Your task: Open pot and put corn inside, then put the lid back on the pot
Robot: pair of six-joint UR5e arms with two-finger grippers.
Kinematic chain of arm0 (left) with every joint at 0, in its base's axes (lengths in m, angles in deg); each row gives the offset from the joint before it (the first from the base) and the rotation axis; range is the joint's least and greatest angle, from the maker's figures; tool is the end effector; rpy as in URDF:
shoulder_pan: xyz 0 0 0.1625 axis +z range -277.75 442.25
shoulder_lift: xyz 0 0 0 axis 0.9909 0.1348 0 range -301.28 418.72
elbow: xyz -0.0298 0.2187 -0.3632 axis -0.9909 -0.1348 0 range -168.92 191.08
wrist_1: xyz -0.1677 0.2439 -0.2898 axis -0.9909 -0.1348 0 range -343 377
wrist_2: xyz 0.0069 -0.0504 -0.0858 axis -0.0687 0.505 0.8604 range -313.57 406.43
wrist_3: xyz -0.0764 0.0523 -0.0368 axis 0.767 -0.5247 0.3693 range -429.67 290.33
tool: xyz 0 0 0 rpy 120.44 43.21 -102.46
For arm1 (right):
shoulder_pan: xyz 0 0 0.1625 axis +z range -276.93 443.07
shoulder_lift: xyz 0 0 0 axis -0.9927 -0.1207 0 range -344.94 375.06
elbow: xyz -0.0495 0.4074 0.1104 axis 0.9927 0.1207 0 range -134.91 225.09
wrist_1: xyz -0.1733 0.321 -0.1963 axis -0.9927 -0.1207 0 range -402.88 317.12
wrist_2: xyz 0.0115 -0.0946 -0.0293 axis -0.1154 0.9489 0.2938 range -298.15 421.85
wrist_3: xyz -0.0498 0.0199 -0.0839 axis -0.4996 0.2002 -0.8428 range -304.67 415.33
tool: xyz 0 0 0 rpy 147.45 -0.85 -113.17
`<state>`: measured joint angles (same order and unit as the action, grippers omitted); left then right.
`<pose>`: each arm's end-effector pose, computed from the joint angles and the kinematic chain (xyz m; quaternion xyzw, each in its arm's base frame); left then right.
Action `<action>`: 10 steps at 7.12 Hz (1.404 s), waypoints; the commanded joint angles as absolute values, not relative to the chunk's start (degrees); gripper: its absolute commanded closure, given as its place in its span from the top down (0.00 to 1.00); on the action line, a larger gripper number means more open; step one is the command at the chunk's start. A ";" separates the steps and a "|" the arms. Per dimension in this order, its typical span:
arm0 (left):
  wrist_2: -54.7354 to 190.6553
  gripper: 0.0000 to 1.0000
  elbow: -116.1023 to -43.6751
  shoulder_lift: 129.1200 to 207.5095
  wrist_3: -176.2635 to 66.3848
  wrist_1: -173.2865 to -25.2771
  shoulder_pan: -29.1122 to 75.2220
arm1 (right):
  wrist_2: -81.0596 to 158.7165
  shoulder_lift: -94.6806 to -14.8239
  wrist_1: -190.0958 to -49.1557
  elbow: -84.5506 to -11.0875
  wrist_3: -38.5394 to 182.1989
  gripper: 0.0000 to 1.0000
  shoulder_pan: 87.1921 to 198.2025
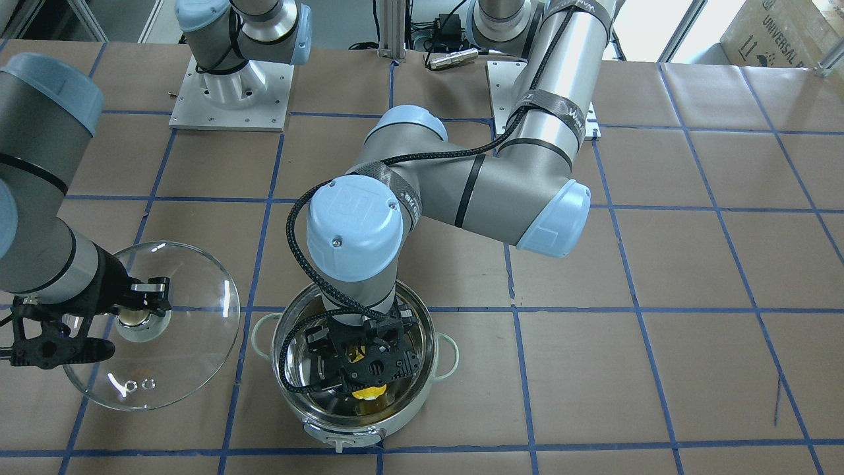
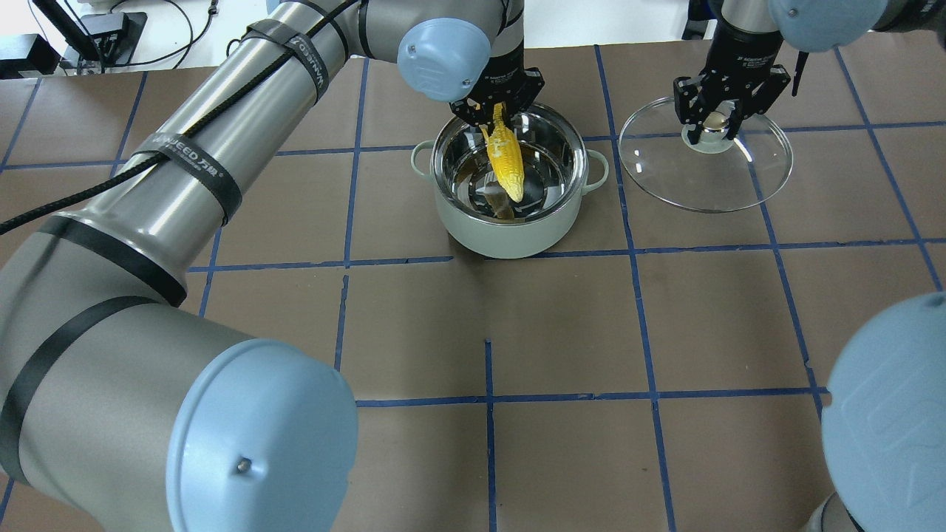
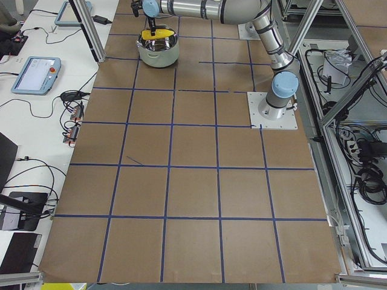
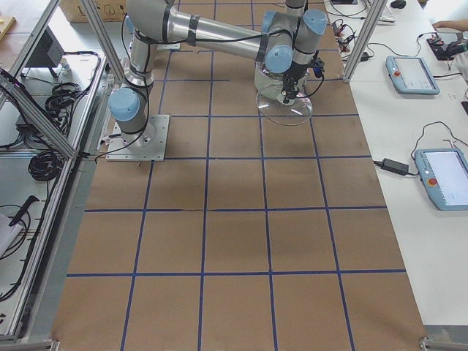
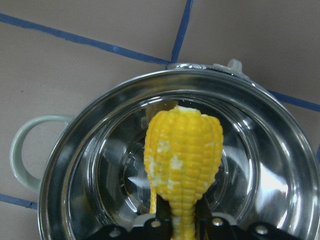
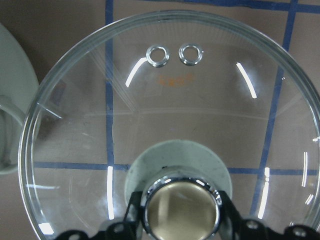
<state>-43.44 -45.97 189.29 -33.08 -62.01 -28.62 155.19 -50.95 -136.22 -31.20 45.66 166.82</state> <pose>-0.3993 -0.6725 0.3397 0.1366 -0.9902 0.0253 0.0151 0.0564 -0.6557 0.3700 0.0316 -0.9972 -0.0640 0.0204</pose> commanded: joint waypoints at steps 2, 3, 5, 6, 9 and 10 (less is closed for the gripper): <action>-43.92 1.00 -46.75 188.80 -38.00 -61.75 -28.49 | 155.28 -51.12 -136.22 -31.20 45.66 0.11 166.83; -44.10 1.00 -46.75 188.19 -45.77 -61.75 -27.80 | 155.19 -51.21 -136.22 -31.20 45.66 0.11 166.83; -45.24 0.99 -47.27 185.65 -55.82 -62.97 -24.73 | 155.19 -51.48 -136.13 -31.03 45.75 0.11 166.83; -45.16 0.99 -49.45 183.72 -59.00 -63.07 -23.06 | 155.19 -52.78 -136.04 -30.33 46.10 0.11 167.35; -45.16 1.00 -67.24 169.08 -70.59 -64.64 -11.32 | 154.49 -54.91 -136.91 -29.71 48.72 0.11 173.64; -44.98 1.00 -72.54 164.41 -71.33 -67.52 -7.35 | 154.40 -54.82 -140.23 -29.62 51.17 0.11 177.86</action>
